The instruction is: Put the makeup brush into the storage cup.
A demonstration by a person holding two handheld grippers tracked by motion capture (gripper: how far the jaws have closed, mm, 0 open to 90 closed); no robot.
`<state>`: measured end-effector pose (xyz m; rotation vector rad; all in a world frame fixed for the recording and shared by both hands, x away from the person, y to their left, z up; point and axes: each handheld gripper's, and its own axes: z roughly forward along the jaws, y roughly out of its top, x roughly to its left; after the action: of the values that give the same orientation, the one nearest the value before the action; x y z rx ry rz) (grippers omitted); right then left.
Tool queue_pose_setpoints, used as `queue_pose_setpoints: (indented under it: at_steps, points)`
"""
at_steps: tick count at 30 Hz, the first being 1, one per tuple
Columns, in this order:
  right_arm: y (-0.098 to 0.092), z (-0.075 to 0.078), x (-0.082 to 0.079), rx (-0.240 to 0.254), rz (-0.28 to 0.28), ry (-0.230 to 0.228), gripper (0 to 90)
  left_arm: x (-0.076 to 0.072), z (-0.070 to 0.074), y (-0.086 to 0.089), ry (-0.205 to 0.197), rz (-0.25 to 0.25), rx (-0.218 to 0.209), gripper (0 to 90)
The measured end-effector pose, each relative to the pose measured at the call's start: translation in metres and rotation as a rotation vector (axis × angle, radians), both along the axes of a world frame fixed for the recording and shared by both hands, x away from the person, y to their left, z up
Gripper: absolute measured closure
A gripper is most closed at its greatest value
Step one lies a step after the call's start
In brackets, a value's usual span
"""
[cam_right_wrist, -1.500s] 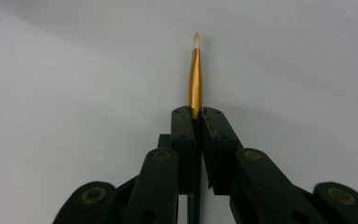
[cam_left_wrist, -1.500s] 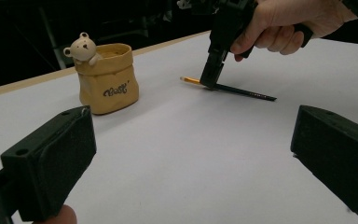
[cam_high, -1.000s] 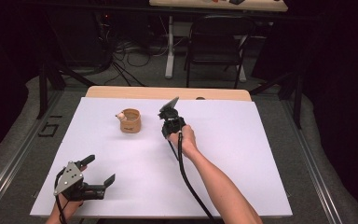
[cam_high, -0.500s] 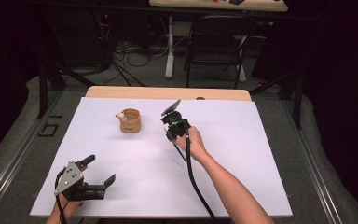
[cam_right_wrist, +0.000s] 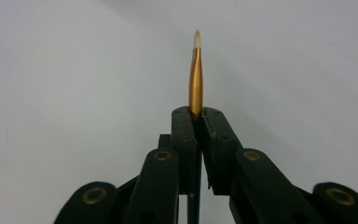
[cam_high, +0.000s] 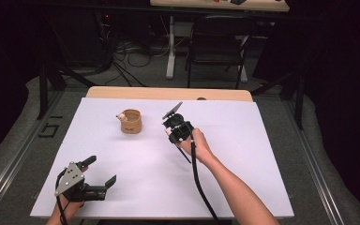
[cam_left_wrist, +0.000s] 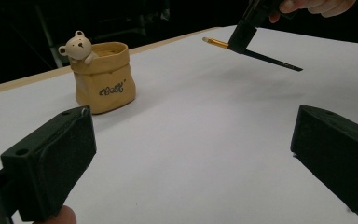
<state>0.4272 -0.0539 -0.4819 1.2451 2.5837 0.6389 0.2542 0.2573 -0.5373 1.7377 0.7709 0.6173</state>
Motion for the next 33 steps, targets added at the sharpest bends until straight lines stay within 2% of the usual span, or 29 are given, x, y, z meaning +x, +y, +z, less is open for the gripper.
queue_pose_setpoints:
  at_steps: [1,2,3,5,7,8,9,12,13,15,16,18,25,26,32,33]
  points:
    - [-0.001,0.002,-0.001,-0.019,0.013,0.010,84.1,0.000,0.000,0.000,0.001,-0.002,0.001,0.0]
    - [-0.002,0.003,-0.002,-0.004,0.012,0.012,84.1,0.000,0.000,0.000,0.001,-0.005,-0.001,0.0]
    - [-0.004,0.006,-0.002,-0.033,0.028,0.030,84.1,0.001,0.000,0.000,0.002,-0.006,0.003,0.0]
    - [-0.006,0.006,-0.006,0.029,0.012,-0.010,84.1,0.001,0.000,-0.001,0.005,-0.010,0.004,0.0]
    - [-0.007,0.007,-0.007,0.037,0.016,-0.020,84.1,0.000,0.000,-0.002,0.007,-0.014,0.009,0.0]
    - [-0.008,0.007,-0.009,0.059,0.009,-0.037,84.1,0.000,0.000,-0.003,0.008,-0.016,0.009,0.0]
    - [-0.010,0.009,-0.010,0.049,0.020,-0.029,84.1,0.000,0.000,-0.003,0.007,-0.018,0.010,0.0]
    - [-0.012,0.010,-0.014,0.095,0.019,-0.058,84.1,0.001,0.000,-0.003,0.011,-0.022,0.013,0.0]
    - [-0.013,0.011,-0.015,0.080,0.029,-0.052,84.1,0.001,0.000,-0.003,0.014,-0.024,0.013,0.0]
    - [-0.014,0.010,-0.017,0.110,0.033,-0.077,84.1,0.001,0.000,-0.004,0.018,-0.028,0.016,0.0]
    - [-0.015,0.011,-0.018,0.102,0.040,-0.071,84.1,0.001,-0.001,-0.005,0.019,-0.030,0.018,0.0]
    - [-0.016,0.011,-0.021,0.133,0.046,-0.100,84.1,0.002,-0.001,-0.006,0.023,-0.036,0.023,0.0]
    - [-0.022,0.014,-0.027,0.166,0.065,-0.140,84.1,0.003,-0.001,-0.008,0.029,-0.045,0.026,0.0]
    - [-0.024,0.013,-0.027,0.190,0.061,-0.153,84.1,0.003,-0.001,-0.008,0.030,-0.043,0.028,0.0]
    - [-0.029,0.015,-0.035,0.232,0.063,-0.188,84.1,0.003,-0.002,-0.008,0.033,-0.045,0.030,0.0]
    - [-0.031,0.017,-0.037,0.241,0.078,-0.195,84.1,0.003,-0.002,-0.009,0.034,-0.044,0.032,0.0]
